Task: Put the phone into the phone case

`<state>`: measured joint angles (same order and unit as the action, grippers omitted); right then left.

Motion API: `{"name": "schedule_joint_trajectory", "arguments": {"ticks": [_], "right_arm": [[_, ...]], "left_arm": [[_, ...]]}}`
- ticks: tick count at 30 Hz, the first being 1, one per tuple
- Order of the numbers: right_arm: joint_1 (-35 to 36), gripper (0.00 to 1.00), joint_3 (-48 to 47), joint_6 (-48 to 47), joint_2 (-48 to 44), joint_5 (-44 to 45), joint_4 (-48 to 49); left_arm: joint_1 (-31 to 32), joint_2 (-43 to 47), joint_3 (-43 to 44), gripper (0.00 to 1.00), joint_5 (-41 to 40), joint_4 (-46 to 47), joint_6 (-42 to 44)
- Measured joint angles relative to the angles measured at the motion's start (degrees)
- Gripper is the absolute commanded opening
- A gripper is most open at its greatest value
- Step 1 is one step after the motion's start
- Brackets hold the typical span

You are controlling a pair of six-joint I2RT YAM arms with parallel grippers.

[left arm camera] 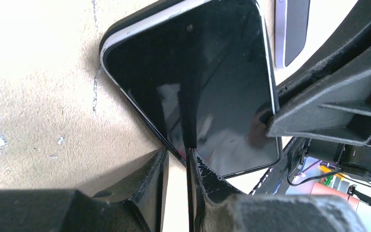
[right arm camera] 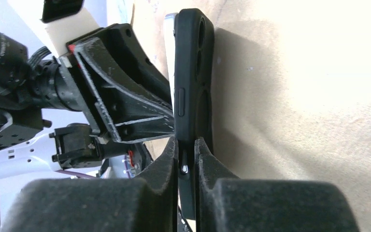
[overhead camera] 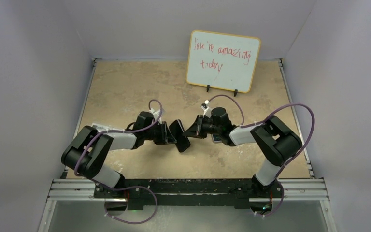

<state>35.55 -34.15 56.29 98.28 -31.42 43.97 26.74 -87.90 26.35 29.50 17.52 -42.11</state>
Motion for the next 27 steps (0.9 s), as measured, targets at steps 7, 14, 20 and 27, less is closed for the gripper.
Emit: {"name": "schedule_joint_trajectory", "arguments": {"ticks": [7, 14, 20, 27], "right_arm": [[0.2, 0.0, -0.2, -4.0, -1.8, 2.5, -5.7], [0.4, 0.0, -0.4, -6.0, -4.7, 3.7, -9.6], [0.4, 0.0, 2.2, -6.0, -10.4, 3.9, -11.9], [0.5, 0.0, 5.9, -3.3, -21.5, 4.9, -11.4]], "left_arm": [[0.0, 1.8, 0.0, 0.26, -1.4, -2.5, 0.8], [0.0, 5.7, 0.0, 0.56, -1.8, -5.9, 1.2], [-2.6, 18.2, 0.0, 0.75, 0.3, -9.9, 1.4], [-5.5, 30.5, -0.6, 0.87, 7.6, -8.0, -0.9]]}}
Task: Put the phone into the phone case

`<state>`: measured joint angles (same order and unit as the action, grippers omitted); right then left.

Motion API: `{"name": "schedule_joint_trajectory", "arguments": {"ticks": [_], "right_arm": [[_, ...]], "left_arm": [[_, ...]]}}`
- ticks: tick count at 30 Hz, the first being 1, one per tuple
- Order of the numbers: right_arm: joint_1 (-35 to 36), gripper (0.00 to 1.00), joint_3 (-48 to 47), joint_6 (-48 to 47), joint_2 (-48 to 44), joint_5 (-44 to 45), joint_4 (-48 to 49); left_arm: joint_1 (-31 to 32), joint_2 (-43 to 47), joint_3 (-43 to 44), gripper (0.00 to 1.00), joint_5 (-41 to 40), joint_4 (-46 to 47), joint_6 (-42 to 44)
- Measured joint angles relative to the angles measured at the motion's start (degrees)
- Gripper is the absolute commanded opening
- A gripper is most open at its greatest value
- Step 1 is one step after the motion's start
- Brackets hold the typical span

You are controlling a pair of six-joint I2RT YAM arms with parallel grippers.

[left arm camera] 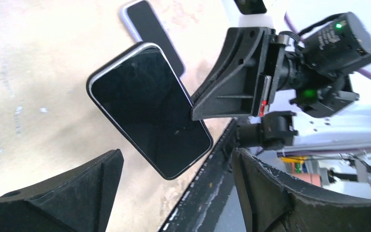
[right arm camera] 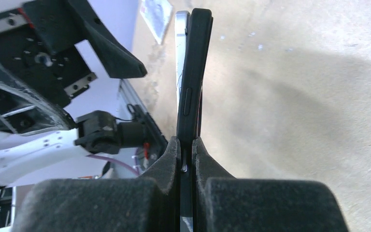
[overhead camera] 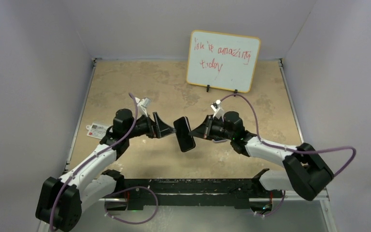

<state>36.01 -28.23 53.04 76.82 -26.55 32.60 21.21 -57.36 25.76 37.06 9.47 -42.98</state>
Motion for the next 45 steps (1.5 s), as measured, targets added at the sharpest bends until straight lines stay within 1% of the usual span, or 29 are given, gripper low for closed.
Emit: {"name": "schedule_joint_trajectory", "arguments": {"ticks": [3, 6, 10, 13, 18, 21, 23, 25, 28, 29, 30, 32, 34, 35, 37, 39, 41, 45], "right_arm": [[0.0, 0.0, 3.1, 3.3, -6.0, 0.6, 2.9], [0.0, 0.0, 5.8, 6.7, -10.3, 1.7, 6.0], [0.0, 0.0, 8.5, 11.7, -13.5, 2.6, 11.8], [0.0, 0.0, 9.1, 15.1, -13.7, 2.7, 16.0], [0.0, 0.0, 10.2, 21.0, -12.5, 2.5, 25.6], [0.0, 0.0, 10.5, 23.3, -10.7, 1.7, 30.1], [0.3, 0.0, 10.7, 24.5, -9.2, 1.4, 32.3], [0.8, 0.0, 10.9, 25.3, -8.0, 1.2, 33.9], [1.5, 0.0, 11.2, 25.9, -6.8, 0.9, 35.3], [1.7, 0.0, 11.4, 26.0, -6.6, 0.8, 35.6], [1.9, 0.0, 11.7, 26.1, -6.6, 0.6, 35.9], [2.0, 0.0, 12.0, 26.4, -6.6, 0.2, 36.9], [2.1, 0.0, 12.0, 26.1, -7.0, -0.2, 37.5], [2.1, 0.02, 12.0, 25.4, -7.3, -0.3, 37.3], [2.1, 0.08, 12.0, 23.4, -8.1, -0.7, 36.2], [2.1, 0.2, 11.8, 21.6, -9.2, -1.5, 34.5], [2.2, 0.35, 11.3, 19.6, -11.1, -2.1, 31.2], [2.6, 0.58, 8.3, 13.8, -16.4, -3.5, 20.4]], "left_arm": [[-0.1, 3.4, -0.9, 0.91, 3.2, 1.9, -2.3], [-0.1, 4.4, -3.0, 0.91, 6.2, 7.0, -6.4], [-0.1, 4.5, -6.5, 0.89, 8.4, 15.2, -12.6], [-0.1, 4.1, -8.2, 0.86, 9.5, 21.6, -16.5], [0.5, 2.3, -10.2, 0.82, 10.2, 32.3, -22.6], [1.9, 1.1, -10.3, 0.78, 10.2, 36.0, -24.2], [3.1, 0.2, -10.3, 0.74, 10.2, 37.5, -24.9], [4.2, -0.8, -10.3, 0.66, 10.1, 38.5, -25.2], [5.2, -1.7, -10.3, 0.52, 9.8, 39.7, -25.6], [5.5, -1.7, -10.3, 0.45, 9.7, 39.9, -25.6], [5.5, -1.7, -10.3, 0.35, 9.5, 40.2, -25.7], [5.6, -1.7, -10.3, 0.23, 9.4, 40.0, -25.9], [5.6, -1.7, -10.3, 0.07, 9.1, 39.7, -25.8], [5.6, -1.7, -10.2, 0.0, 9.2, 39.5, -25.9], [5.6, -1.5, -10.2, 0.0, 9.4, 38.9, -26.1], [5.6, -1.1, -9.9, 0.0, 10.2, 37.4, -25.4], [5.6, -0.2, -9.3, 0.0, 11.0, 35.3, -23.8], [5.6, 2.7, -7.7, 0.0, 13.4, 30.1, -18.7]]}}
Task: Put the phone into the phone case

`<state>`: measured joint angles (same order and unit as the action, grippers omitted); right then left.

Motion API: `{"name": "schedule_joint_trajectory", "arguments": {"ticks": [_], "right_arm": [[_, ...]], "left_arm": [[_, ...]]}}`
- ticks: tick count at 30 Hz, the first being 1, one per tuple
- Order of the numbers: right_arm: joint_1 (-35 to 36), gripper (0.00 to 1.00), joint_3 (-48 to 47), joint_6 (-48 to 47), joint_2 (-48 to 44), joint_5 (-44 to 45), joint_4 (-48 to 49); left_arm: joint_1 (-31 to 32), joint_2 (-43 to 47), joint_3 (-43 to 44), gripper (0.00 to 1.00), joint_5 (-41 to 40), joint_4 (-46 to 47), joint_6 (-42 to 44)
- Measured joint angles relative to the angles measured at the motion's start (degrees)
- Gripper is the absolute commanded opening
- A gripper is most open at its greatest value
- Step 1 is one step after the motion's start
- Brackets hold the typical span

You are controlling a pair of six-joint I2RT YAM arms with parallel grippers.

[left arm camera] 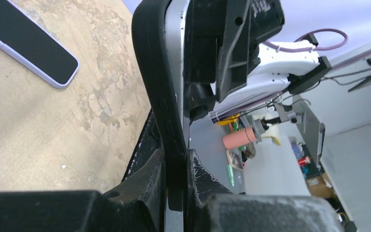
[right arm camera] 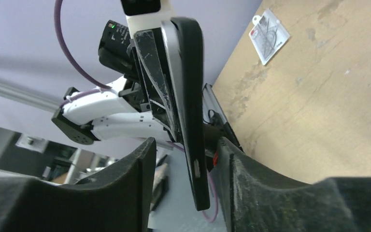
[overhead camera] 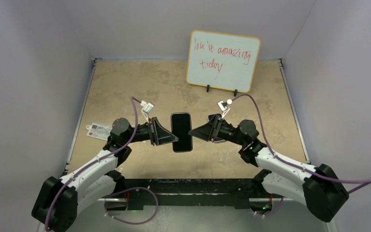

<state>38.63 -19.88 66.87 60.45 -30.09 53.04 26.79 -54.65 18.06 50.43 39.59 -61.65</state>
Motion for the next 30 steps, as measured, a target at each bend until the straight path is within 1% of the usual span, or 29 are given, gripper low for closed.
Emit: {"name": "schedule_joint_trajectory", "arguments": {"ticks": [4, 6, 9, 12, 13, 15, 16, 19, 21, 22, 27, 30], "right_arm": [[0.1, 0.74, -4.7, -5.8, -5.1, -0.7, -10.3], [0.1, 0.78, -6.8, -8.5, -6.7, -0.9, -14.5], [0.1, 0.78, -10.2, -12.3, -7.4, -1.0, -20.2], [0.1, 0.73, -12.6, -14.8, -7.1, -1.6, -23.9], [0.1, 0.71, -13.0, -15.2, -7.1, -2.0, -24.4], [0.1, 0.6, -13.6, -15.6, -6.5, -2.7, -25.0], [0.1, 0.52, -14.0, -15.8, -6.0, -3.0, -25.3], [0.1, 0.21, -14.1, -15.9, -4.9, -3.6, -25.5], [0.1, 0.02, -14.1, -15.9, -4.5, -3.9, -26.0], [0.1, 0.0, -14.1, -16.0, -4.5, -4.0, -26.3], [0.0, 0.0, -14.1, -17.4, -4.7, -3.7, -26.9], [0.0, 0.0, -14.1, -18.2, -4.7, -3.6, -27.3]], "left_arm": [[0.0, 3.2, 0.9, 0.0, 3.0, -4.3, 4.4], [0.2, 4.1, 1.0, 0.0, 5.0, -5.3, 5.8], [0.8, 4.8, 1.0, 0.0, 7.3, -6.1, 7.1], [1.3, 5.4, 1.1, 0.0, 9.0, -7.8, 8.8], [1.4, 5.5, 1.1, 0.0, 9.4, -8.3, 9.2], [1.5, 5.6, 1.1, 0.0, 9.7, -9.2, 10.2], [1.5, 5.6, 1.1, 0.0, 9.8, -9.6, 10.5], [1.5, 5.6, 1.3, 0.0, 9.9, -11.6, 12.1], [1.5, 5.6, 1.7, 0.0, 10.0, -13.7, 13.7], [1.6, 5.6, 2.2, 0.0, 9.9, -15.2, 14.5], [1.8, 5.4, 5.3, 0.0, 9.5, -23.4, 19.5], [1.8, 5.2, 6.3, 0.16, 9.0, -26.6, 21.9]]}}
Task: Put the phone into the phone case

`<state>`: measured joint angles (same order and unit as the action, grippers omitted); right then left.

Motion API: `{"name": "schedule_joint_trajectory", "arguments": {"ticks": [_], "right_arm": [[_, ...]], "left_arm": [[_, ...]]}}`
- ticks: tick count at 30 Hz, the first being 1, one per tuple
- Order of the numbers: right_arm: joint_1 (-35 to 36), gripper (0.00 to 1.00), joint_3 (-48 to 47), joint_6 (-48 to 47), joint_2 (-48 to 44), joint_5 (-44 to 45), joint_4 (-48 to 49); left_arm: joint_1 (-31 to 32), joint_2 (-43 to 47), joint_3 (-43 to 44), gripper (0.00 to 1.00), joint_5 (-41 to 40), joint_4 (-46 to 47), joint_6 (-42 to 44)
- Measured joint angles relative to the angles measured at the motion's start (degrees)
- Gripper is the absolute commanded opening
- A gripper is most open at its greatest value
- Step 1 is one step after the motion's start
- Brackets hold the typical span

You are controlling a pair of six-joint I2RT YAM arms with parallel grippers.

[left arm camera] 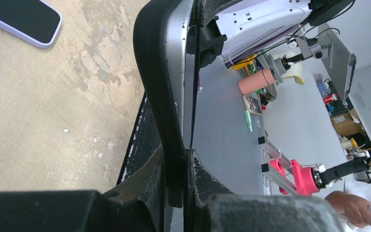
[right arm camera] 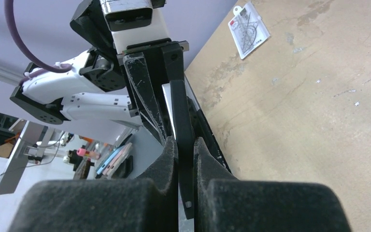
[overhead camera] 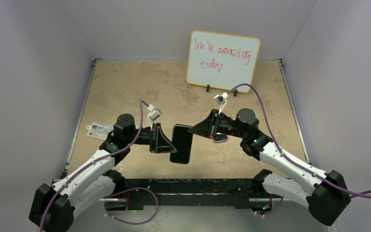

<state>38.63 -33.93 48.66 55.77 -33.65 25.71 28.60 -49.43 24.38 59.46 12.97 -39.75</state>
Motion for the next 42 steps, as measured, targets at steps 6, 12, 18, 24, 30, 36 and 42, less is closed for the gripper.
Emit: {"name": "schedule_joint_trajectory", "arguments": {"ticks": [6, 12, 18, 24, 30, 36, 42], "right_arm": [[0.0, 0.0, 0.2, -0.7, 0.9, -0.6, 0.0], [0.0, 0.0, 1.6, 0.2, 2.8, -3.9, 3.6], [0.0, 0.0, 3.4, 1.6, 2.8, -6.5, 6.5], [0.0, 0.0, 3.5, 1.8, 2.7, -7.4, 7.6], [-0.1, 0.0, 3.5, 0.6, 2.7, -5.4, 5.6], [0.0, 0.0, 3.5, -0.3, 2.0, -2.4, 2.8], [0.6, 0.0, 3.5, 0.5, -0.9, 0.8, -0.4]], "left_arm": [[0.1, 0.6, 1.0, 0.43, -3.2, -2.4, 0.4], [0.1, 3.5, 1.8, 0.46, -7.9, -0.9, -2.3], [0.1, 2.8, 2.0, 0.37, -10.8, 3.8, -5.2], [0.0, 2.3, 2.0, 0.0, -12.1, 6.6, -7.3], [-0.1, 0.7, 4.7, 0.0, -13.7, 0.7, -4.0], [0.1, -0.7, 7.3, 0.16, -14.8, -5.0, -0.2], [0.3, -0.2, 7.2, 0.37, -15.7, -6.0, 0.4]]}}
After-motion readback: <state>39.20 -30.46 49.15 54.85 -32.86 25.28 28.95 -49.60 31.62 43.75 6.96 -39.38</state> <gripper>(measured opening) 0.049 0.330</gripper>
